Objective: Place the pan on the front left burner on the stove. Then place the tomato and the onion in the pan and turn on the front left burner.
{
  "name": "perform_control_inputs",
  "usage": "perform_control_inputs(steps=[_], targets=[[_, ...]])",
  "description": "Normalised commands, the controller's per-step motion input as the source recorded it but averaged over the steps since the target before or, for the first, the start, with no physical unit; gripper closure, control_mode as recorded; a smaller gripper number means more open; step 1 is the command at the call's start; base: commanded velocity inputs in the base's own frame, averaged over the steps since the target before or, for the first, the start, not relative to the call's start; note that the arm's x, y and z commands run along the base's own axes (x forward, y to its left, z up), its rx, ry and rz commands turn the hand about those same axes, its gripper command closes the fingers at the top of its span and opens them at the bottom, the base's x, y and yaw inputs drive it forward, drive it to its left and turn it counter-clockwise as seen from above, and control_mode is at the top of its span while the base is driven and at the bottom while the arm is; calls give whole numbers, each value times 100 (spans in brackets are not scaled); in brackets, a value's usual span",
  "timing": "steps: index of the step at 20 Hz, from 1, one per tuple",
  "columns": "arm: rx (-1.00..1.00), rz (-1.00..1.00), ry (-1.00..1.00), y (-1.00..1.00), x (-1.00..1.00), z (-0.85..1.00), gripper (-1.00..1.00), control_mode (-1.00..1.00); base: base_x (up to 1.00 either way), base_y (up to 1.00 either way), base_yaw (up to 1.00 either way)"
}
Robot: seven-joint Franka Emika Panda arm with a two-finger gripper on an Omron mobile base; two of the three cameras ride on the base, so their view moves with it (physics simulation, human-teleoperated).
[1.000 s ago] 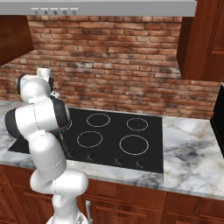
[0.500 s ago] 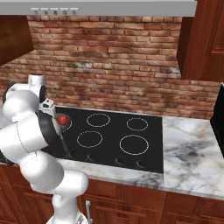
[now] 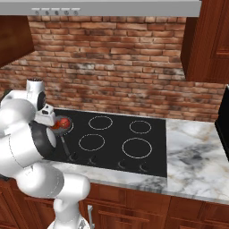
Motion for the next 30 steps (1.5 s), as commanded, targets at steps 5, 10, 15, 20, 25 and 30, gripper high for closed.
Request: perform_control_inputs(steps=[5,10,15,20,25,30], targets=[[0,0,0,2,0,0,-100,-100,0,0,0],[0,0,0,9,0,0,-100,-100,0,0,0],[0,0,0,9,0,-1,-100,-100,0,0,0],[0,0,4,0,0,-22,-100,-100,0,0,0],[0,-1,0,-9,0,-25,-100,-100,0,0,0],[0,-3,2,-4,0,-18,-100,-100,0,0,0]])
